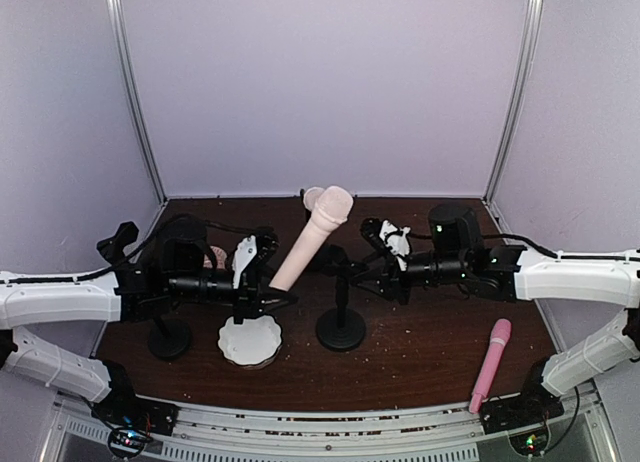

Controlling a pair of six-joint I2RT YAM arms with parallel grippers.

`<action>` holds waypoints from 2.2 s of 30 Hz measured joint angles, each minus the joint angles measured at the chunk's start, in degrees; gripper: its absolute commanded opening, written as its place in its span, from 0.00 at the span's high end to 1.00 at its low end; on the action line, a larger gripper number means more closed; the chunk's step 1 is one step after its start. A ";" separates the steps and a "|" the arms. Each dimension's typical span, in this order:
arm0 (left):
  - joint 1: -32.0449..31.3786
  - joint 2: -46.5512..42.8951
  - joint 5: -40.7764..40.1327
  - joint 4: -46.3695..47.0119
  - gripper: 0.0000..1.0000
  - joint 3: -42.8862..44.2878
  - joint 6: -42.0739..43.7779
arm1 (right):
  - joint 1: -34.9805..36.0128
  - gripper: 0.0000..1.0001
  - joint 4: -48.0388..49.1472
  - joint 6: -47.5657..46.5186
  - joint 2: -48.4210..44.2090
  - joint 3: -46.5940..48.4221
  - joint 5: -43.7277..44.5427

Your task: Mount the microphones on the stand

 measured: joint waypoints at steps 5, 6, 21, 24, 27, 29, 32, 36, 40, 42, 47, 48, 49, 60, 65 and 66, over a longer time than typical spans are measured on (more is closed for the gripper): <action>0.00 2.16 -4.61 6.91 1.00 -3.30 1.25 | 0.00 0.78 0.79 0.55 -0.13 -0.59 -1.68; 0.02 2.64 -5.64 8.26 1.00 -3.91 1.55 | 0.00 0.78 0.81 0.57 -0.13 -0.61 -1.88; 0.02 13.68 -8.07 18.71 1.00 -4.17 4.00 | 0.00 0.78 3.04 2.84 0.13 -1.36 -4.11; 0.02 15.21 -8.17 20.26 1.00 -4.15 4.13 | -0.02 0.78 4.07 3.65 0.63 -1.44 -4.26; -0.09 15.98 -8.59 21.18 1.00 -4.04 4.55 | -0.02 0.78 5.05 4.20 1.14 -1.44 -4.35; -0.46 16.17 -9.70 21.09 1.00 -3.87 5.44 | -0.07 0.78 5.40 4.55 1.29 -1.44 -4.37; -1.03 16.28 -11.45 21.05 1.00 -3.80 6.19 | -0.07 0.77 5.55 4.66 1.42 -1.42 -4.55; -1.46 16.65 -13.42 20.00 1.00 -2.89 6.91 | -0.24 0.77 6.21 5.05 1.73 -1.42 -4.63; -2.05 18.95 -14.25 19.85 1.00 -1.01 6.95 | -0.28 0.77 6.86 6.19 2.08 -1.40 -4.52; -2.64 20.57 -14.80 19.69 1.00 0.33 6.78 | -0.26 0.76 7.17 6.45 2.19 -1.40 -4.44; -3.78 23.74 -16.11 19.34 1.00 3.96 7.08 | -0.42 0.76 7.17 6.97 2.32 -1.42 -3.72; -3.85 23.78 -16.57 18.99 1.00 4.48 7.21 | -0.39 0.76 7.23 7.15 2.32 -1.40 -3.41; -3.91 23.78 -16.81 18.78 1.00 4.63 7.23 | -0.39 0.75 7.28 7.30 2.32 -1.40 -3.26; -4.04 23.76 -17.66 17.62 1.00 5.18 7.26 | -0.39 0.72 7.13 7.61 2.29 -1.31 -2.62; -4.17 22.93 -18.67 17.62 1.00 4.33 7.41 | -0.22 0.72 4.55 6.73 2.05 -0.28 -2.43; -4.37 22.45 -18.91 17.75 1.00 3.67 7.39 | -0.02 0.72 4.24 6.43 1.95 -0.28 -2.43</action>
